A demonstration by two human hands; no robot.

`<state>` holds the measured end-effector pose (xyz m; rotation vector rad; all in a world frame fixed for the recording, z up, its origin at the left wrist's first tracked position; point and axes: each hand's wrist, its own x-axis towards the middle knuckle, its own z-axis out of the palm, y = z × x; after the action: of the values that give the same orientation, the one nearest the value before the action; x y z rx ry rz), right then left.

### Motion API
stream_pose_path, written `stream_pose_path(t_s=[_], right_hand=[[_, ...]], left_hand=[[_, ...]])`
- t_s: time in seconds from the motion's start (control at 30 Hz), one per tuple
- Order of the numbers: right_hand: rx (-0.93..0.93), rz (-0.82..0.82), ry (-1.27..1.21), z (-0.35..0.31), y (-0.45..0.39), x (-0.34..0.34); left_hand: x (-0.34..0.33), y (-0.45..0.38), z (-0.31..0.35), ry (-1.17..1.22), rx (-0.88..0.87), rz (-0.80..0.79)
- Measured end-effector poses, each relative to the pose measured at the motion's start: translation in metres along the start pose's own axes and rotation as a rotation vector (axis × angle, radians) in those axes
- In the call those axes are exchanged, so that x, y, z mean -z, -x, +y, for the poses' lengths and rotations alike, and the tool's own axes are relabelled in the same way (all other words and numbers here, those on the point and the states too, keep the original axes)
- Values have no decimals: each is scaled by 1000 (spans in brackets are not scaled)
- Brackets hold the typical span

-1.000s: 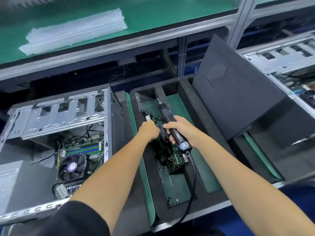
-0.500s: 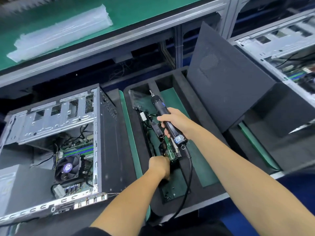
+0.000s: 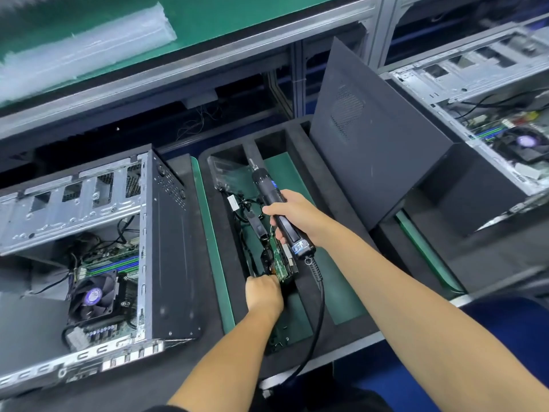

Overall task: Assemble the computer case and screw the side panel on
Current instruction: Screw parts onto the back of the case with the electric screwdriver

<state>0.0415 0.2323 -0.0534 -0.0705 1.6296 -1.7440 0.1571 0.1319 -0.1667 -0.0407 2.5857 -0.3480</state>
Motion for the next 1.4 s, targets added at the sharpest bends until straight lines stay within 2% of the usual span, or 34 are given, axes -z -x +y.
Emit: stream_pose_path(t_s=[0.37, 0.5, 0.57, 0.67, 0.77, 0.83, 0.9, 0.93, 1.0, 1.13, 1.23, 1.4], right_hand=[[-8, 14, 10, 2, 8, 3], [-12, -1, 1, 2, 10, 4], [0, -18, -15, -2, 10, 2], [35, -48, -29, -10, 10, -5], [61, -81, -23, -17, 11, -17], [85, -111, 5, -21, 13, -26], [106, -145, 41, -25, 15, -36], [110, -155, 49, -27, 16, -43], [116, -164, 68, -30, 19, -54], [162, -201, 137, -37, 29, -79], [189, -216, 184, -45, 35, -101], [188, -222, 220, -53, 48, -139]], left_hand=[[-1, 0, 1, 2, 2, -2], [12, -1, -5, 0, -36, -103], [28, -3, -12, 75, -39, -153], [65, -12, -37, 229, 8, -73], [109, -21, -79, 454, 116, 159], [135, -26, -112, 797, 256, 332], [155, -23, -140, 1291, 357, 441], [164, -19, -151, 1512, 378, 485], [176, -9, -168, 1769, 357, 548], [184, 8, -193, 1977, 262, 636], [182, 20, -206, 1982, 148, 664], [177, 42, -236, 2116, 84, 692]])
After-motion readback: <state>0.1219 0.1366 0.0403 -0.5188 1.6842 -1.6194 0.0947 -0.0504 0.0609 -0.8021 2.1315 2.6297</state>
